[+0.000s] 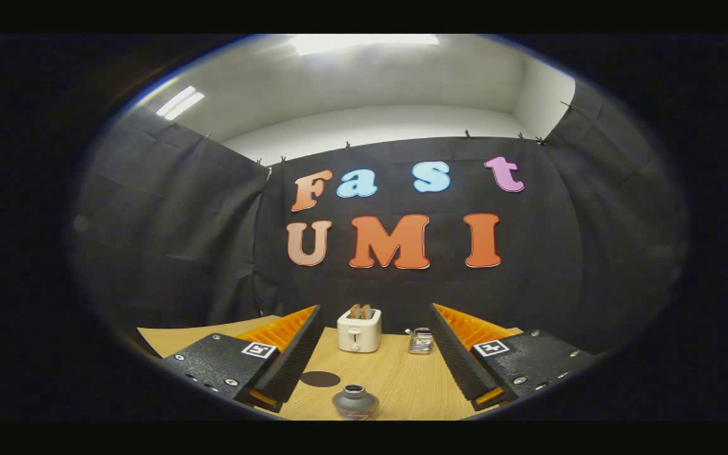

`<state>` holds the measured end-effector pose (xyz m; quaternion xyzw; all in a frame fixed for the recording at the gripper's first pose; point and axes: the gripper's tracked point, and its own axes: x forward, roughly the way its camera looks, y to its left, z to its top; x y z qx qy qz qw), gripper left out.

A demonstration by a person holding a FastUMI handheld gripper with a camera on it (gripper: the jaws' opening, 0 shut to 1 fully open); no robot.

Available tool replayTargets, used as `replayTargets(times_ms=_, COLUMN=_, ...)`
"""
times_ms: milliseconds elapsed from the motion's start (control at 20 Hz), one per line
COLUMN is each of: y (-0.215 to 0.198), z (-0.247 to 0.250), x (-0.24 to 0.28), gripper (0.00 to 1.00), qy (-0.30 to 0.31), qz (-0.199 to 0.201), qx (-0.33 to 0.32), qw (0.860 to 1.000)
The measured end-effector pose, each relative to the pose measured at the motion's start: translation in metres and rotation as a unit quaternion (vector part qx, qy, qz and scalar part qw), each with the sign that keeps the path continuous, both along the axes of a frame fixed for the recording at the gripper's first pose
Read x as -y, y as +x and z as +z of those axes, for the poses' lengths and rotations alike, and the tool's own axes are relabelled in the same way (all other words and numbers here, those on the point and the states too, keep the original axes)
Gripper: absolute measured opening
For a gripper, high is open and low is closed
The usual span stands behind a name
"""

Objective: Take the bottle from table, then pour the juice into the cup, finally place the bottle on the coaster

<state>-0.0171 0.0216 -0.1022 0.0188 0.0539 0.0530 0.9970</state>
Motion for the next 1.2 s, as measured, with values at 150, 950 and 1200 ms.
replayTargets(times_ms=150, y=-0.009, z=-0.029, x=-0.012, gripper=0.97, qy=0.003, qz=0.025, qx=-0.023, qw=0.999)
replayTargets(times_ms=950, y=-0.036, z=-0.146, x=-0.029, gripper=0.97, qy=0.041, qz=0.052, qx=-0.131, qw=0.989)
replayTargets(times_ms=1200, y=-0.043, z=-0.179, x=-0.032, gripper=0.97, qy=0.036, qz=0.054, qx=-0.156, qw=0.986)
